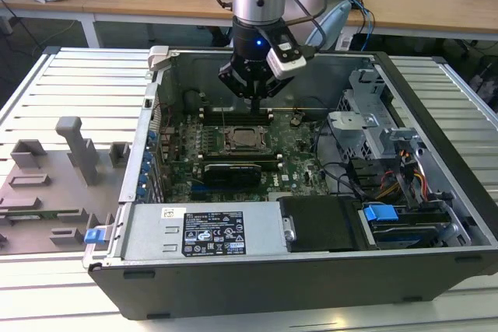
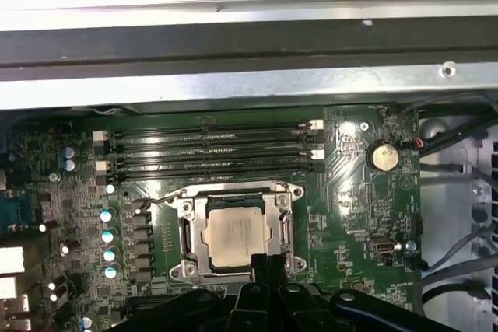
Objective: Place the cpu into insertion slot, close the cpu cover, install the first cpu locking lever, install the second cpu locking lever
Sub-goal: 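Install the first cpu locking lever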
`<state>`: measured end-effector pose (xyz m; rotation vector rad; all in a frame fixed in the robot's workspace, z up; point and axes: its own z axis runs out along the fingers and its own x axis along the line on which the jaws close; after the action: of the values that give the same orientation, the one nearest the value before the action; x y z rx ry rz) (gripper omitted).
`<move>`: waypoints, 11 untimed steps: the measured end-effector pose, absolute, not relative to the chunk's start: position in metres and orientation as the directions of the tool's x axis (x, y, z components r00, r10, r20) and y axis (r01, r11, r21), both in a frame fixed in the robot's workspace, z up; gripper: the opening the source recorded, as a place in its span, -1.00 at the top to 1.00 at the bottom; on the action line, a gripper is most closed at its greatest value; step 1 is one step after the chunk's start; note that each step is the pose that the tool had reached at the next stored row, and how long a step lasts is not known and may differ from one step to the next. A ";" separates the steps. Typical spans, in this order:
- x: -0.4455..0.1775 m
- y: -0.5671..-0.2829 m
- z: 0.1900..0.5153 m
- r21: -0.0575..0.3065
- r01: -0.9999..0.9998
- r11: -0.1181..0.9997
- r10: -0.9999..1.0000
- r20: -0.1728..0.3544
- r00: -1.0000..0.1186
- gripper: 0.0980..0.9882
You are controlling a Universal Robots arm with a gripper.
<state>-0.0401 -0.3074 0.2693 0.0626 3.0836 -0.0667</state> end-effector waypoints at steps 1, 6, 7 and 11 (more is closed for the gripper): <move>-0.040 -0.307 0.269 -0.042 0.031 0.999 0.029 -0.057 -0.998 0.98; -0.040 -0.307 0.269 -0.042 -0.032 0.999 -0.034 -0.057 -0.998 0.98; -0.040 -0.307 0.269 -0.042 -0.044 0.998 -0.047 -0.057 -0.997 0.98; -0.040 -0.307 0.269 -0.042 -0.076 0.996 -0.078 -0.057 -0.995 0.98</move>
<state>-0.0401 -0.3074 0.2693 -0.1189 3.0796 -0.0614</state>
